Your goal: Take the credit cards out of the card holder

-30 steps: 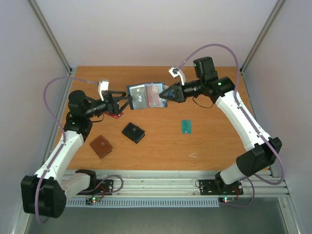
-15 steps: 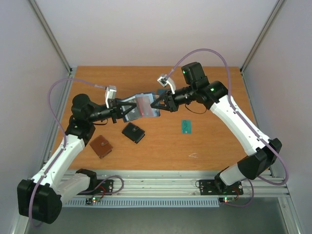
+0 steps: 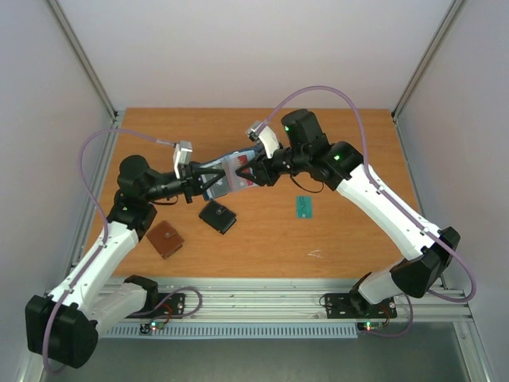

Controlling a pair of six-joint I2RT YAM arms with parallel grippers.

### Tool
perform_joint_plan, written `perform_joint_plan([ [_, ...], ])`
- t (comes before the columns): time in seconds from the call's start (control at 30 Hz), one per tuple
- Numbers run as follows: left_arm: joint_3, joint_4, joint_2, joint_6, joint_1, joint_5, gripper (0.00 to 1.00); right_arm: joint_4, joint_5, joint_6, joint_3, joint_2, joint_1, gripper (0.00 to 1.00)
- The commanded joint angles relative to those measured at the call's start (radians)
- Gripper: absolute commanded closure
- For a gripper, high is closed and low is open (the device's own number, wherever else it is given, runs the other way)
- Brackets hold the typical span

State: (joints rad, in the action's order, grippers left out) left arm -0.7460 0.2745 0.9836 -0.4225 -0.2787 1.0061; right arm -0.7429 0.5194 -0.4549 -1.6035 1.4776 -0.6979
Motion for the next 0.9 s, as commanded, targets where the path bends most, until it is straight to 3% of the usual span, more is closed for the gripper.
perform_joint_plan([
  [0.0, -0.002, 0.131, -0.039, -0.027, -0.024, 0.023, 1.0, 0.064, -0.013, -0.001, 0.007, 0.005, -0.015, 0.5],
  [0.2, 0.011, 0.157, -0.049, -0.053, -0.024, -0.008, 1.0, 0.046, 0.068, -0.046, 0.028, -0.059, 0.0, 0.28],
  [0.5, 0.015, 0.175, -0.054, -0.073, -0.024, -0.016, 1.0, -0.104, 0.288, -0.114, 0.002, -0.089, 0.069, 0.1],
  [0.87, 0.019, 0.177, -0.06, -0.075, -0.024, -0.009, 1.0, -0.135, 0.308, -0.115, 0.011, -0.125, 0.152, 0.1],
])
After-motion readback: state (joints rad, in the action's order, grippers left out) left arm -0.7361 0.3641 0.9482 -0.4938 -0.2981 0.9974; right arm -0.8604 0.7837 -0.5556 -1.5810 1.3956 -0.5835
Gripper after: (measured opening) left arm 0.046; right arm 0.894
